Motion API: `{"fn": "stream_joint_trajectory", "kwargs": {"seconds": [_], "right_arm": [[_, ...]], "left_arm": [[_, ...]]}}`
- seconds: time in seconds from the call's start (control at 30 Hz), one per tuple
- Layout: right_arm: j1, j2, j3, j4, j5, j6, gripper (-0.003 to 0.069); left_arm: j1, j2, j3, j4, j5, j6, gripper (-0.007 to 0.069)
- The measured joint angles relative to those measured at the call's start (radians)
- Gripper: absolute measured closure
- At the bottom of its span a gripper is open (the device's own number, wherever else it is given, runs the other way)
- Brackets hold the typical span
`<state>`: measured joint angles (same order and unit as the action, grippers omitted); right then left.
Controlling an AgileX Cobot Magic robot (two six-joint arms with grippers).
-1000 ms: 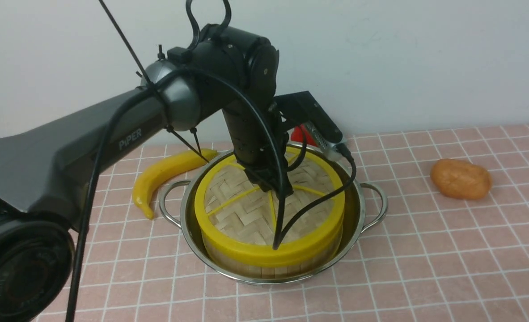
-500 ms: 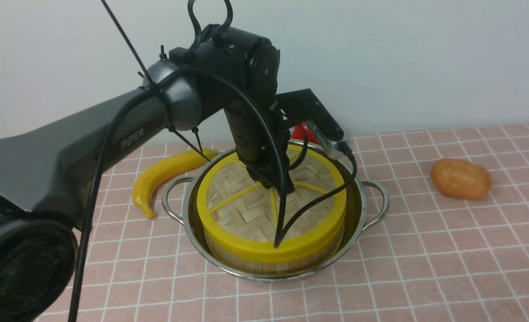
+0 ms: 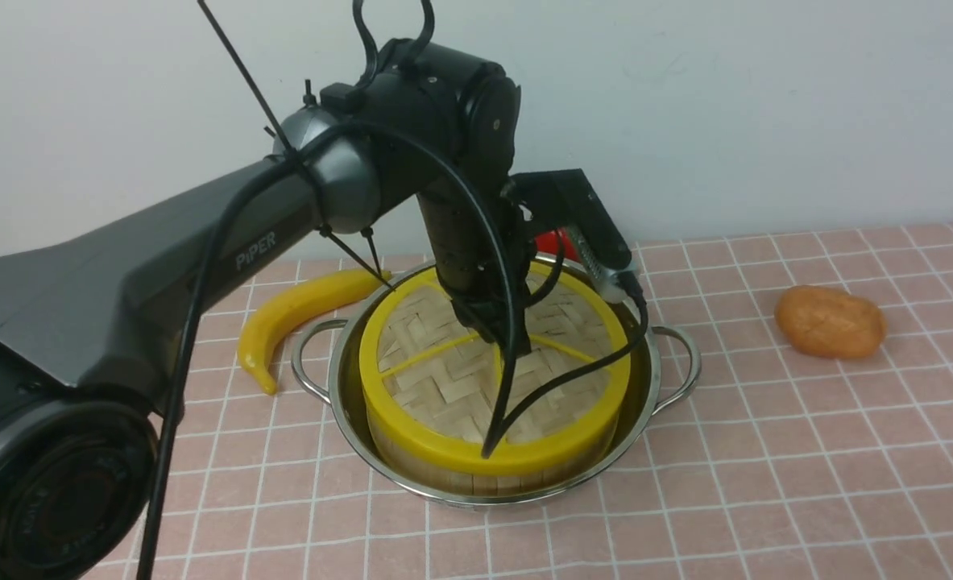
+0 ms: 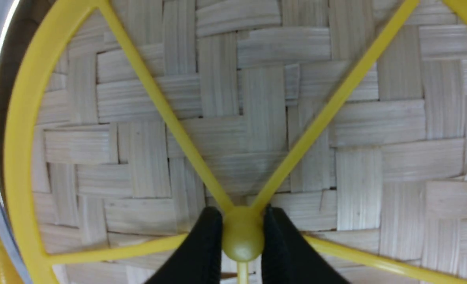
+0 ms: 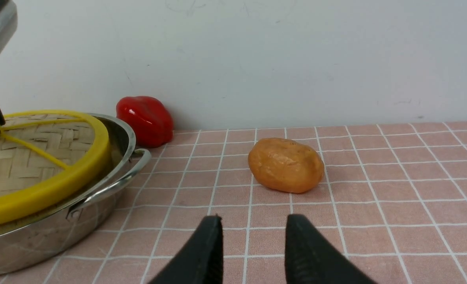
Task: Place the steamer in the pot on the pink tablecloth, and put the lid on the steamer.
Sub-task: 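Place the yellow bamboo steamer lid onto the steamer in the pot with the left gripper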
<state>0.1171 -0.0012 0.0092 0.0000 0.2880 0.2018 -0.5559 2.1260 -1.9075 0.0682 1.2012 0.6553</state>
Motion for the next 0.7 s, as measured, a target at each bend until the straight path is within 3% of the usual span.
{"fn": "stream_joint_trajectory", "kwargs": {"seconds": [0.37,0.5,0.7], "right_arm": [[0.0,0.0,0.0,0.0,0.0,0.0,0.0416],[0.0,0.0,0.0,0.0,0.0,0.0,0.0416],[0.0,0.0,0.0,0.0,0.0,0.0,0.0416]], "left_arm": [[0.0,0.001,-0.016,0.041,0.001,-0.059,0.0321],[0.0,0.001,-0.016,0.081,0.002,-0.128,0.0316],[0.003,0.001,-0.016,0.07,0.021,-0.178,0.0383]]}}
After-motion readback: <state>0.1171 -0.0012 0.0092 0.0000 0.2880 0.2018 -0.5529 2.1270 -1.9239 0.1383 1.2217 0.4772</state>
